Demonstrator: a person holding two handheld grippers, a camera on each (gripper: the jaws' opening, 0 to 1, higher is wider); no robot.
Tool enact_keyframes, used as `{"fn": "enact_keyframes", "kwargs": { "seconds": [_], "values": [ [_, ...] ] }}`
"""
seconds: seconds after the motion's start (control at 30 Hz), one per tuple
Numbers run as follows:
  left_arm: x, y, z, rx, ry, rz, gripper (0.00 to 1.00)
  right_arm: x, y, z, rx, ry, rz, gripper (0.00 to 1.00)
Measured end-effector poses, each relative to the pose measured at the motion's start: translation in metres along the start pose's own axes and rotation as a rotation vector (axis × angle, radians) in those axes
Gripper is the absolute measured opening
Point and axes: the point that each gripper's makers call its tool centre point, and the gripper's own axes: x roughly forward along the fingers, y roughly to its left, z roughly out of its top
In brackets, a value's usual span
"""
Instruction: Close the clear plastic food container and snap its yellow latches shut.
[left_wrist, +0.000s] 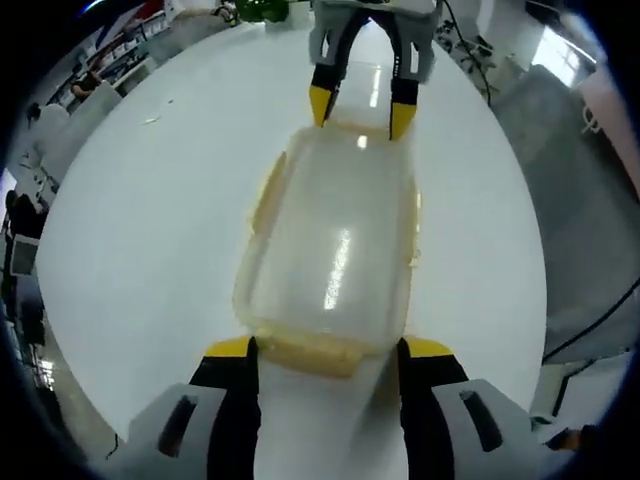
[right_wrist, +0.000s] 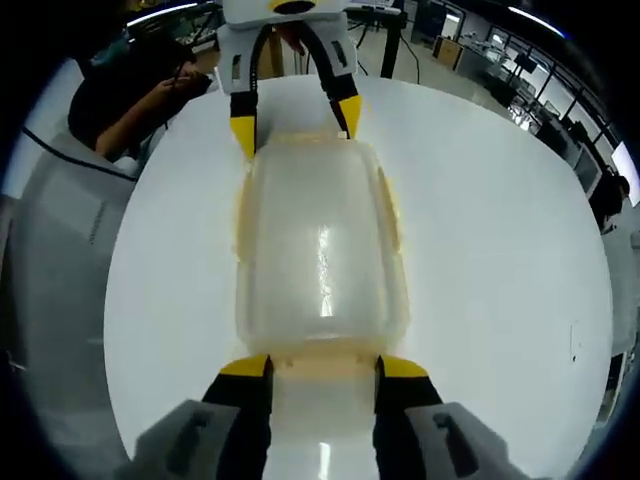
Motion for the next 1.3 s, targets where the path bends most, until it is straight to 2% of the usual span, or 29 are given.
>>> {"fn": "enact_keyframes", "kwargs": {
  "seconds": [0.07,0.1,0.13,0.17,0.2,0.37,0.47,0.6,0.7,0.83,0.97,1.3],
  "values": [
    [0.001,-0.001,0.001,0.029,0.003,-0.012,0.53,0.000,0.000,0.000,-0.004,0.006,0.001,0.37],
    [0.000,-0.004,-0.001,0.095,0.021,-0.043,0.51,0.000,0.000,0.000,-0.007,0.008,0.002,0.37],
    [-0.002,-0.005,-0.004,0.155,0.042,-0.059,0.46,0.000,0.000,-0.001,-0.030,0.016,0.007,0.38],
    [-0.004,-0.006,-0.006,0.176,0.059,-0.068,0.38,0.000,0.000,-0.001,-0.033,0.013,0.009,0.38],
    [-0.003,-0.007,-0.005,0.138,0.054,-0.065,0.38,-0.001,0.000,-0.001,-0.022,0.012,0.007,0.38],
    [-0.003,-0.008,-0.002,0.142,0.072,-0.046,0.38,0.000,0.000,-0.001,-0.031,0.001,0.006,0.38],
    [-0.003,-0.006,-0.001,0.069,0.071,-0.029,0.38,0.000,0.002,-0.001,-0.060,-0.020,0.013,0.38],
    [-0.004,-0.006,-0.001,0.084,0.077,-0.031,0.38,-0.001,0.001,-0.001,-0.052,-0.039,0.009,0.37],
    [-0.003,-0.004,-0.001,0.081,0.080,-0.033,0.37,0.000,0.003,0.000,-0.063,-0.025,0.006,0.37],
    [-0.004,-0.006,-0.002,0.053,0.076,-0.053,0.37,-0.001,0.003,0.000,-0.069,-0.041,0.011,0.36],
    [-0.007,-0.010,-0.002,0.034,0.078,-0.043,0.37,-0.009,0.003,0.002,-0.084,-0.068,0.002,0.36],
    [-0.040,-0.018,0.012,0.023,0.054,-0.020,0.37,-0.042,0.011,0.012,-0.101,-0.112,-0.003,0.36]
  ]
}}
